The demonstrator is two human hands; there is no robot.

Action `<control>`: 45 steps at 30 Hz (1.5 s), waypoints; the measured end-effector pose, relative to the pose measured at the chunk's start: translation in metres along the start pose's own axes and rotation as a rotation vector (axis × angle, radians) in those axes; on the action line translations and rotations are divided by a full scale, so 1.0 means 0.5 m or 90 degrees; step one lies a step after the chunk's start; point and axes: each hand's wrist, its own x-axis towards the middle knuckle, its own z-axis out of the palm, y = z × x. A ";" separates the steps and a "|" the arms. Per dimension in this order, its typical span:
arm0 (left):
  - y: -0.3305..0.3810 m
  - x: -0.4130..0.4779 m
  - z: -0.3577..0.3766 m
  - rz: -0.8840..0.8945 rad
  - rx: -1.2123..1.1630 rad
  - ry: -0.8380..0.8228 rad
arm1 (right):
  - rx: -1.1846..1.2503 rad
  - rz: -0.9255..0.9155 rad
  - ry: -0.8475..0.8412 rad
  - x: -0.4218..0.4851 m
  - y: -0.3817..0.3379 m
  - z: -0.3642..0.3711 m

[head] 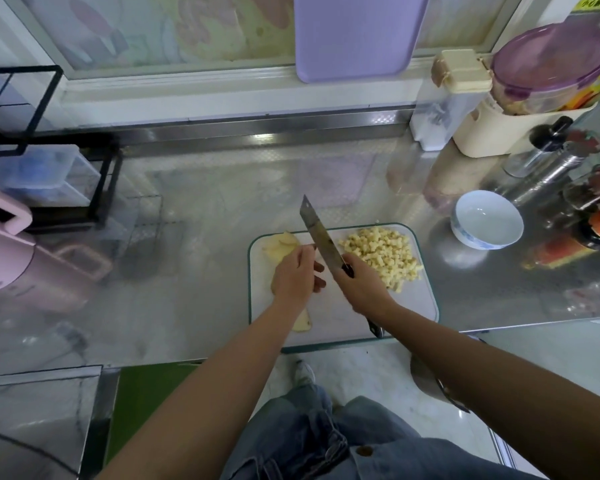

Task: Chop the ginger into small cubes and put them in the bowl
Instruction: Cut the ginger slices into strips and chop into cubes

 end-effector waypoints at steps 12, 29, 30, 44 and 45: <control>-0.079 0.055 -0.116 0.120 0.360 0.111 | -0.038 0.076 0.132 0.027 0.070 -0.013; -0.072 0.071 -0.105 0.175 0.490 0.145 | -0.133 0.046 0.030 0.050 0.039 0.009; -0.071 0.078 -0.101 0.162 0.500 0.128 | -0.143 0.049 0.026 0.053 0.038 0.007; -0.052 0.151 -0.079 0.241 0.647 0.017 | -0.198 0.045 0.042 0.058 0.041 0.007; -0.048 0.152 -0.078 0.252 0.671 0.008 | -0.199 0.043 0.042 0.057 0.042 0.008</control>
